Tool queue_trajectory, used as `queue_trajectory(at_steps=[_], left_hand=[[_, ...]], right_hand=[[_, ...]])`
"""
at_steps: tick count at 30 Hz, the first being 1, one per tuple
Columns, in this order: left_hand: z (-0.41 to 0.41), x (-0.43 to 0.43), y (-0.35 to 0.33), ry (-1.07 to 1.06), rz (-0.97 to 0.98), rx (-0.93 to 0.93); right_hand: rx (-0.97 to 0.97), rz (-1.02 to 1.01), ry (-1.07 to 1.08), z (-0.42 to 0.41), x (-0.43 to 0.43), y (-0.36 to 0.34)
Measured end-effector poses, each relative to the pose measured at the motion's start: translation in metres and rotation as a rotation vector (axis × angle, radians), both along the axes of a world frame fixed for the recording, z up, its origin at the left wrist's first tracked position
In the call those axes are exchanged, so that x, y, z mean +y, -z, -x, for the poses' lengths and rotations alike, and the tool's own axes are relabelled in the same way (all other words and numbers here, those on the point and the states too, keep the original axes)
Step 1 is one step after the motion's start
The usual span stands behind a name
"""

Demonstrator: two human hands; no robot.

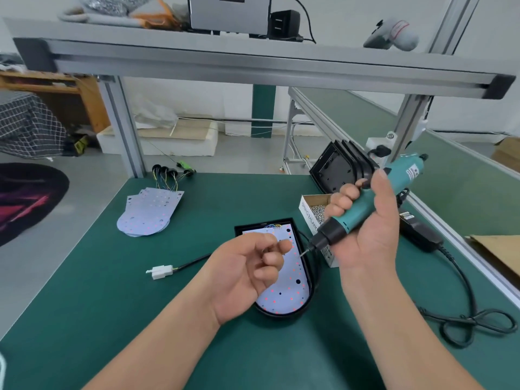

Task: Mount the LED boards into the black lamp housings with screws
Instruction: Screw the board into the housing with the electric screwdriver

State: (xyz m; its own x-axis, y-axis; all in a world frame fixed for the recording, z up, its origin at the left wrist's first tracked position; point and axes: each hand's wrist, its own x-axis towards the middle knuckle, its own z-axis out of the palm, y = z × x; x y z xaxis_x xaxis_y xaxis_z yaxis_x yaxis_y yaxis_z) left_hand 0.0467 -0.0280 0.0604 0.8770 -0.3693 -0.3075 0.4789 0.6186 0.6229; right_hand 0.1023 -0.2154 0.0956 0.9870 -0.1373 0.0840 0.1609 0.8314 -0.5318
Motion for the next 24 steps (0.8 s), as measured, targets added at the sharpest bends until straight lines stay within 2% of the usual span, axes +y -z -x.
queue_trajectory(at_steps=[6,10,16,24], left_hand=[[0.002,-0.003,0.003,-0.030,-0.128,-0.086],[0.003,-0.004,0.003,0.024,-0.226,-0.162],[0.002,-0.002,0.003,-0.014,-0.258,-0.224],[0.001,-0.003,0.008,-0.009,-0.289,-0.248]], right_hand=[[0.000,0.026,0.018,0.001,-0.007,0.014],[-0.059,0.027,-0.027,0.001,-0.011,0.016],[-0.153,0.072,-0.055,0.004,-0.011,0.012],[-0.119,0.034,-0.026,0.008,-0.014,0.009]])
